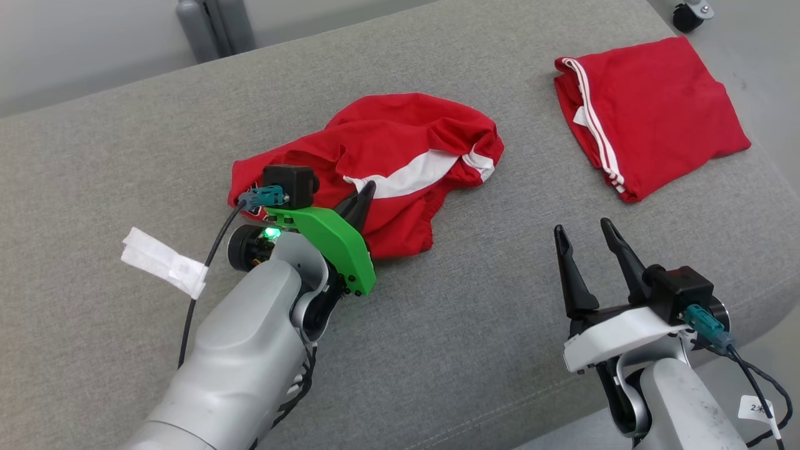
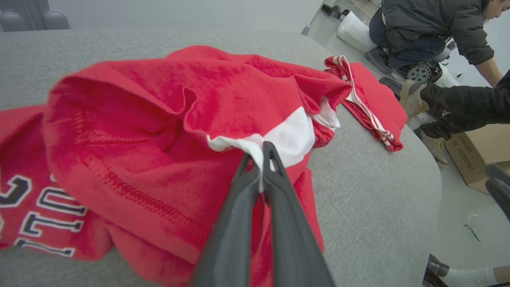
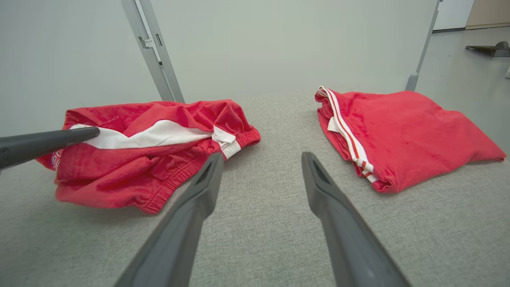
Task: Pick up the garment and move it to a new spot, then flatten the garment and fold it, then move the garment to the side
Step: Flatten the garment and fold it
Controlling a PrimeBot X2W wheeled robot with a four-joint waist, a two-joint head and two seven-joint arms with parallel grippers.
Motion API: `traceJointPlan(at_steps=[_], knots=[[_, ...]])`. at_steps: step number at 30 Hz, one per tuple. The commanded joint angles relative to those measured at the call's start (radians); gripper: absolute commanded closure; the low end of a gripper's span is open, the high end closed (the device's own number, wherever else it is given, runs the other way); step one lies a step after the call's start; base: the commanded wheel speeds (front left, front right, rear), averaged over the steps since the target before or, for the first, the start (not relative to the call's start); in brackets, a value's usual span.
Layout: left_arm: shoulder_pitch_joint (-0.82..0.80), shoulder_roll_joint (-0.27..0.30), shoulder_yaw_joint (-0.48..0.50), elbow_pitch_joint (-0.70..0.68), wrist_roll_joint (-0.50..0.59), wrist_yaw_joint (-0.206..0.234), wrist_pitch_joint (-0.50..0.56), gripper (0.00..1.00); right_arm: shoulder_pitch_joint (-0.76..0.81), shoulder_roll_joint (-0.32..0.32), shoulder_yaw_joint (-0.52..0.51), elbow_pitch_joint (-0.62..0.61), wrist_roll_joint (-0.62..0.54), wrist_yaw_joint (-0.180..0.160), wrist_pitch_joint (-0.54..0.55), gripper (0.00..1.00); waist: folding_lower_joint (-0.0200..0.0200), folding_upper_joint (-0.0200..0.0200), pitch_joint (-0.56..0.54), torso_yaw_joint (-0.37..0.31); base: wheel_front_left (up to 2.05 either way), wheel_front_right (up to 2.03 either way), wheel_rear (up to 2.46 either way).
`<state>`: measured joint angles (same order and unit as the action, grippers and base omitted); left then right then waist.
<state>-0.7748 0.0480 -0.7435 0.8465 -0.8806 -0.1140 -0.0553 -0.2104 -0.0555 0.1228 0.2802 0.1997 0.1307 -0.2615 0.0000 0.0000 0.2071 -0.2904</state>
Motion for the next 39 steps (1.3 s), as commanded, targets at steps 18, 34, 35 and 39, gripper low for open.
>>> traceJointPlan(at_steps=[18,34,35,39], knots=[[0.314,0.173,0.155,-0.388,-0.043,0.08,-0.207,1.0,0.059,-0.008,-0.079,-0.032,-0.014,0.0,-0.001,0.0,0.0,0.0,-0.046,0.216,0.0,0.0,0.0],[0.438,0.223,0.202,-0.474,0.024,0.155,-0.21,1.0,0.047,-0.013,-0.048,-0.034,-0.007,0.0,0.02,0.0,0.0,0.0,-0.066,0.233,0.0,0.0,0.0],[0.447,0.222,0.216,-0.476,0.024,0.162,-0.21,1.0,0.05,-0.013,-0.048,-0.034,-0.007,0.0,0.02,0.0,0.0,0.0,-0.068,0.231,0.0,0.0,0.0],[0.503,0.229,0.257,-0.495,0.047,0.184,-0.209,1.0,0.065,-0.019,-0.054,-0.031,-0.003,0.0,0.02,0.0,0.0,0.0,-0.075,0.229,0.0,0.0,0.0]])
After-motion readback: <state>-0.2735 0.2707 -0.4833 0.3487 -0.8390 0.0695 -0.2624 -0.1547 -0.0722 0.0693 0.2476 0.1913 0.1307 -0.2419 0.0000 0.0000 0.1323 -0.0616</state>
